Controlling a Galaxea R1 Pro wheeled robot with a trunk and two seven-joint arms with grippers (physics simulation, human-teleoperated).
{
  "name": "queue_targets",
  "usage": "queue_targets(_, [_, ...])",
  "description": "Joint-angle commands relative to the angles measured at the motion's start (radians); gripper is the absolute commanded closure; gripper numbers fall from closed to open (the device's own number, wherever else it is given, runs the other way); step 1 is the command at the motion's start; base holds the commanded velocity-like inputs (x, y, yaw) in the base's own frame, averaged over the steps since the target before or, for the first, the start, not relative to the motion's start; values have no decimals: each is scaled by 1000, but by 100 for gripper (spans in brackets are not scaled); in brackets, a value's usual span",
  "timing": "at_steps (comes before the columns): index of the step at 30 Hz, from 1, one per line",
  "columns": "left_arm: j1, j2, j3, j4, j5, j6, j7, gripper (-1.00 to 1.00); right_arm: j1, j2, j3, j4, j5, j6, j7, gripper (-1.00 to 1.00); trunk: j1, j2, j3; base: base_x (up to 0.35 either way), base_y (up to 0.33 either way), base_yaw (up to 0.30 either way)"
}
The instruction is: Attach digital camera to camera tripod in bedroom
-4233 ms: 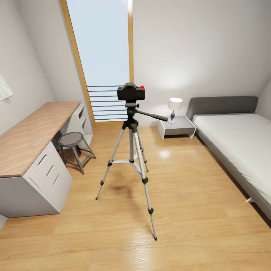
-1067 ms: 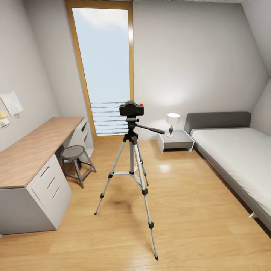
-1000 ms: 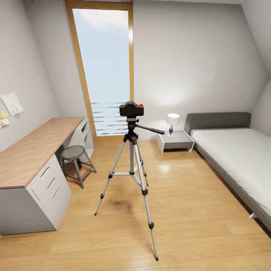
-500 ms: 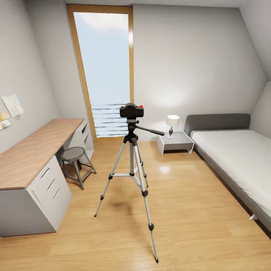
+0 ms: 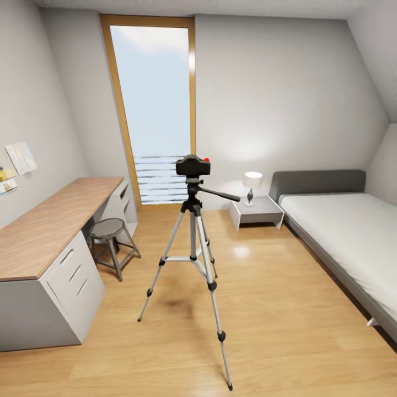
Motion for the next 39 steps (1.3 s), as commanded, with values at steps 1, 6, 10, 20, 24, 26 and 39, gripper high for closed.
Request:
queue_targets(1, [-1,0,-8,-1,8,-1,4,-100,-1,0,2,3,-1,-7,3,-100,1,-2,0,0,0,0])
queue_targets(6, [-1,0,-8,-1,8,-1,4,-100,-1,0,2,3,-1,-7,2,-100,1,-2,8,0,0,0])
queue_targets(10, [-1,0,-8,-1,8,-1,4,-100,-1,0,2,3,-1,-7,0,-100,1,-2,14,0,0,0])
queue_targets(20, [-1,0,-8,-1,8,-1,4,-100,0,1,2,4,-1,2,-13,-100,1,-2,30,0,0,0])
queue_targets(24, [-1,0,-8,-1,8,-1,4,-100,0,1,2,4,-1,5,-28,-100,1,-2,37,0,0,0])
queue_targets(26, [-1,0,-8,-1,8,-1,4,-100,0,2,2,4,-1,5,-33,-100,1,-2,40,0,0,0])
queue_targets(39, [-1,0,-8,-1,8,-1,4,-100,0,2,2,4,-1,5,-55,-100,1,-2,61,0,0,0])
